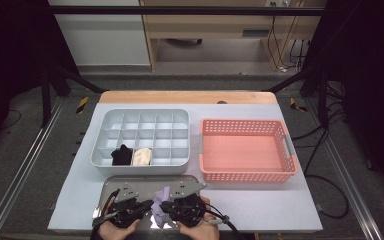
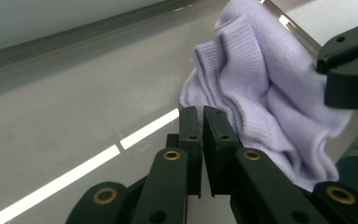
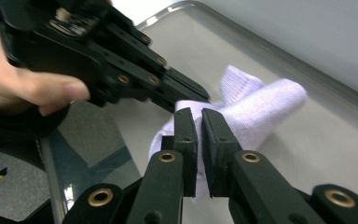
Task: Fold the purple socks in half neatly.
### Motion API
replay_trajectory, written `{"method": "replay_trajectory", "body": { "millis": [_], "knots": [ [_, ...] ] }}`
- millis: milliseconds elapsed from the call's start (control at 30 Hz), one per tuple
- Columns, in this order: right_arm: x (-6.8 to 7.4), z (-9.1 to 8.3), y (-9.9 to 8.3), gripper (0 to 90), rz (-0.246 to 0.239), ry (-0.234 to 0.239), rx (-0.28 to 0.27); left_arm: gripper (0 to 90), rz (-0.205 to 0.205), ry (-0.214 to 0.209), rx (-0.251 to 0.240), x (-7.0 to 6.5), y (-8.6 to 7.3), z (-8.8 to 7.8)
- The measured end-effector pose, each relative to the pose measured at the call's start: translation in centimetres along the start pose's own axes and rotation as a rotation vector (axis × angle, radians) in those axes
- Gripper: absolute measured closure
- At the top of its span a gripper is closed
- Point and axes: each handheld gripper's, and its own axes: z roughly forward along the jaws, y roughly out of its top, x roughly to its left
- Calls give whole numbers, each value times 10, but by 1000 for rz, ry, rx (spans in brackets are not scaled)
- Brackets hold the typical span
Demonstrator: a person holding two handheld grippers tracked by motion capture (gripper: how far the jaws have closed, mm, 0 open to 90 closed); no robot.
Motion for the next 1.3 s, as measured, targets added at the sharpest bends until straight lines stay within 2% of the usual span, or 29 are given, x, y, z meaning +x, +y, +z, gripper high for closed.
{"method": "replay_trajectory", "body": {
  "millis": [267, 467, 500, 533, 667, 700, 733, 767, 800, 833, 933, 1000, 1067, 1133, 1200, 1300],
  "knots": [
    [5, 14, 2, 854, -28, 36, 19, 864, 8, -1, 2, -1, 0, 1],
    [8, 24, 0, 852, -35, 30, 45, 856, -3, -5, -9, 3, 1, 0],
    [8, 26, -2, 852, -40, 25, 46, 837, -18, -7, -30, 7, 3, -4],
    [8, 26, -2, 852, -40, 25, 46, 833, -18, -7, -30, 7, 3, -4],
    [6, 28, -4, 852, -33, 35, 42, 801, -24, -6, -100, 12, 11, -16],
    [6, 28, -4, 851, -31, 35, 43, 753, -23, -2, -146, 13, 18, -22],
    [6, 28, -4, 851, -31, 35, 43, 720, -23, -2, -146, 13, 18, -22],
    [6, 28, -5, 850, -33, 36, 42, 685, -8, 1, -174, 11, 26, -25],
    [6, 28, -5, 850, -32, 39, 40, 652, -8, 1, -174, 11, 26, -25],
    [6, 28, -5, 850, -32, 39, 40, 652, 7, -9, -177, 10, 30, -25],
    [5, 28, -5, 849, -28, 43, 32, 561, 48, -22, -178, 1, 40, -22],
    [5, 28, -6, 848, -26, 44, 31, 541, 76, -21, -160, -2, 44, -16],
    [6, 28, -6, 847, -22, 41, 30, 516, 84, -26, -150, -4, 45, -9],
    [5, 27, -7, 847, -26, 38, 27, 502, 100, -15, -119, -4, 44, -3],
    [5, 27, -7, 845, -26, 44, 26, 489, 97, 0, -100, -2, 43, 0],
    [5, 25, -7, 843, -26, 50, 27, 490, 86, 6, -102, 2, 39, -1]
  ]
}}
